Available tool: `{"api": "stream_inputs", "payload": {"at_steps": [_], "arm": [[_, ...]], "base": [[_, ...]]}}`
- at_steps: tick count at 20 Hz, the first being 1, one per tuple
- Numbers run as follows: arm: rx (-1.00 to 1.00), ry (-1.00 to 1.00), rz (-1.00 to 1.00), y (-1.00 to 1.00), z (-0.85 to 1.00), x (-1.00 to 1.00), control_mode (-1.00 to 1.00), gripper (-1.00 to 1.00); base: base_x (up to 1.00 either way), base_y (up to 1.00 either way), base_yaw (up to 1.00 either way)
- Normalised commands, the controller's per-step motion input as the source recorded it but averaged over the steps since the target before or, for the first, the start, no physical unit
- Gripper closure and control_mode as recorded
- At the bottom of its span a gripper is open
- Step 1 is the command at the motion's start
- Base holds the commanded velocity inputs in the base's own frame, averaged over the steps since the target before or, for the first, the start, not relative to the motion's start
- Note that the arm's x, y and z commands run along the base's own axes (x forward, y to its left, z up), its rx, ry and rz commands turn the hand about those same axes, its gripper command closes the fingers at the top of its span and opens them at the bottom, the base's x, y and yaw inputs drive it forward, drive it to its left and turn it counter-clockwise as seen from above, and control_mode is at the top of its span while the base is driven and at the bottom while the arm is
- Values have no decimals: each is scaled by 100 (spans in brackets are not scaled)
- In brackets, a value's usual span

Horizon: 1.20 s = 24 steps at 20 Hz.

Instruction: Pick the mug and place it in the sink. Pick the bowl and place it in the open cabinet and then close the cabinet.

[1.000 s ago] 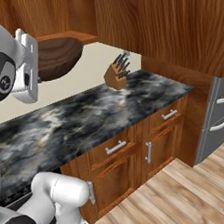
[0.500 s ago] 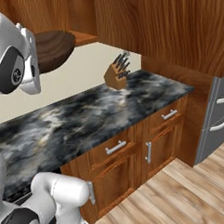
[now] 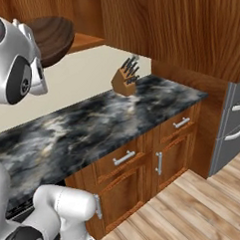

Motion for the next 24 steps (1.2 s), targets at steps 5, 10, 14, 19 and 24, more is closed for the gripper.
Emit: {"api": "stream_inputs", "payload": {"at_steps": [5, 10, 14, 19, 24], "arm": [[4, -9, 1, 9, 0, 33, -100, 100], [7, 3, 1, 12, 0, 59, -100, 100], [7, 4, 2, 13, 0, 70, -100, 100], [6, 5, 4, 22, 0, 62, -100, 100], [0, 3, 4, 24, -2, 55, -100, 100]], "base": [[0, 0, 0], [0, 0, 0], [0, 0, 0], [0, 0, 0], [0, 0, 0]]}}
